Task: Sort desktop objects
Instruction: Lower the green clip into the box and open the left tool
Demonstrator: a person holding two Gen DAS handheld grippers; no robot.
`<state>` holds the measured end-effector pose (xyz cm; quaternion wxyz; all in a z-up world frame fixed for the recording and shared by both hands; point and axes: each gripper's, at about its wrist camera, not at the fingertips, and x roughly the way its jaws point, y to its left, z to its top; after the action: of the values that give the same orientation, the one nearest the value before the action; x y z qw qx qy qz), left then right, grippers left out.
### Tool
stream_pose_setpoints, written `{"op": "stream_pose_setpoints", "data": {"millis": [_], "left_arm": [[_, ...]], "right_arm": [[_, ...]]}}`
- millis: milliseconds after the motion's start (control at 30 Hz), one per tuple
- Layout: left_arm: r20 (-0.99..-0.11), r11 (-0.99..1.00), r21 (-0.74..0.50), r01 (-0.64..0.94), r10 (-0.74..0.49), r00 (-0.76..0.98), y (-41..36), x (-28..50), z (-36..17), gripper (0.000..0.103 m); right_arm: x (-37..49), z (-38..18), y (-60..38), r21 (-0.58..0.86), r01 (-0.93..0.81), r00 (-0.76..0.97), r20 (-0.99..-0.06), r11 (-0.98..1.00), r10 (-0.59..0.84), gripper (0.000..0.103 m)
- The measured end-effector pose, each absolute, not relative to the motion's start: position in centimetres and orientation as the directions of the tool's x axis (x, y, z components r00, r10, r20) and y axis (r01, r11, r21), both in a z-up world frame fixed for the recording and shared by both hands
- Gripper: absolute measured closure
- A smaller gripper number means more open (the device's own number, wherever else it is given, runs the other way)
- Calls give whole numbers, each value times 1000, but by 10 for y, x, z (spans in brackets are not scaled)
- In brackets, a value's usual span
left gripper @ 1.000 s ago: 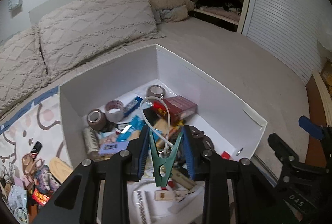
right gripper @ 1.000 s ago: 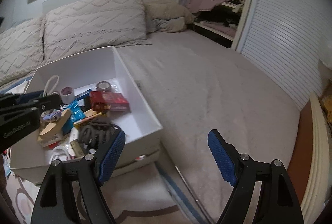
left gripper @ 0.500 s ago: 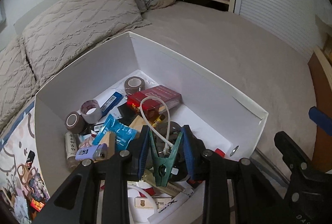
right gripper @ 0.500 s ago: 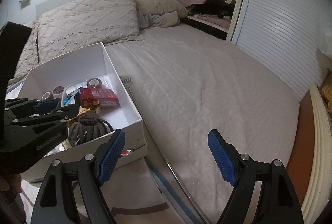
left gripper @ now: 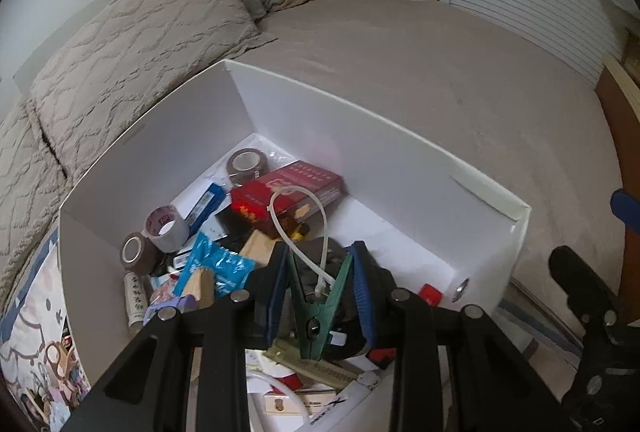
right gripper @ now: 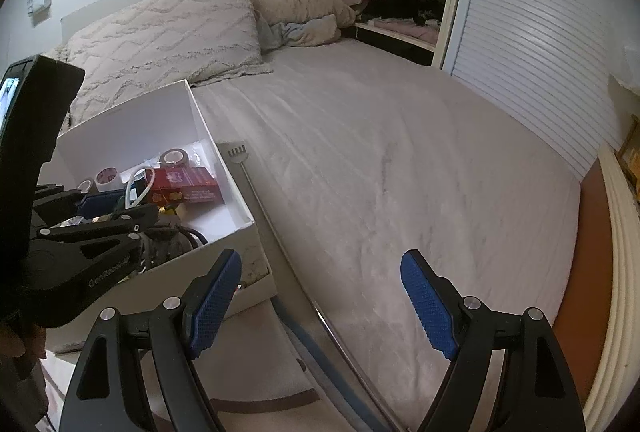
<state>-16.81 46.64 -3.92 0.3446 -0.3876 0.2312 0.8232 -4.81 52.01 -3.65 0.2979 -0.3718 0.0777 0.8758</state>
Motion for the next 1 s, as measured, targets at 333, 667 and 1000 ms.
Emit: {"op": "stream_pose_setpoints", "data": {"millis": [333, 667, 1000], "left_arm": [[-791, -613, 105, -783, 425, -440, 481, -161, -36, 72], [-784, -572, 101, -814, 458, -419, 490, -158, -30, 72], [-761, -559, 83, -825, 499, -414, 491, -155, -30, 41]], "right_arm": [[-43, -34, 524, -71, -590, -554, -689, -805, 467, 21], [-43, -33, 523, -68, -590, -556, -688, -805, 466, 21], [-42, -32, 525, -58, -597, -555, -689, -800, 465, 21]]}}
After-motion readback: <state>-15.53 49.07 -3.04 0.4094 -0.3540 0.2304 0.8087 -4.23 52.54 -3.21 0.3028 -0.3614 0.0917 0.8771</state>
